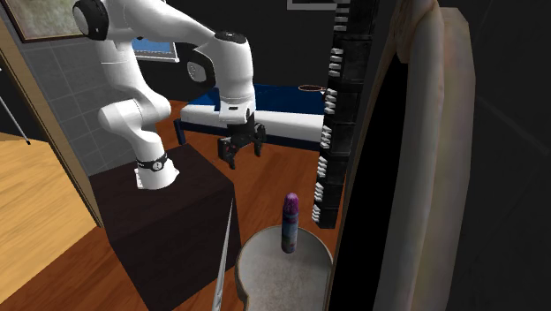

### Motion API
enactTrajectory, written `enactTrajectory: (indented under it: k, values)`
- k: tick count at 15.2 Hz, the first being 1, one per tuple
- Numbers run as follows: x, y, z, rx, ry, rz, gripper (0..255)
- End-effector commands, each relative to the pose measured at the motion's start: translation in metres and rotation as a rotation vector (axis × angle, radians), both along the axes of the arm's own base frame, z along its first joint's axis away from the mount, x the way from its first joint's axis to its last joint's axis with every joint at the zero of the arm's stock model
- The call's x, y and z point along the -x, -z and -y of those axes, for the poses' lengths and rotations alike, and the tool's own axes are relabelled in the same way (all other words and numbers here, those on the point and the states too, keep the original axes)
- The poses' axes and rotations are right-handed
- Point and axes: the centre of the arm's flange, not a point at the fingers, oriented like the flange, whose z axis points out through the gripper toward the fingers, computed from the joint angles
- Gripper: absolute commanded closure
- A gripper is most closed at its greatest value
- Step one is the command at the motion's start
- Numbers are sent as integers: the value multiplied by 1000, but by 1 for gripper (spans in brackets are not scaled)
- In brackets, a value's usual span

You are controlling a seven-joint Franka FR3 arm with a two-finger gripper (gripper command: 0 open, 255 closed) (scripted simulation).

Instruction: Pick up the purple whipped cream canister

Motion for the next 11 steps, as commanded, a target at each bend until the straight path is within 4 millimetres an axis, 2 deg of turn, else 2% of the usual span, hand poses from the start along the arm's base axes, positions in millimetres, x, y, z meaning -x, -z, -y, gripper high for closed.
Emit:
enactTrajectory:
  k: [1, 11]
  values:
    - [-19, 15, -14, 0, 4, -10, 0]
    - [-110, 95, -80, 6, 21, -62, 0]
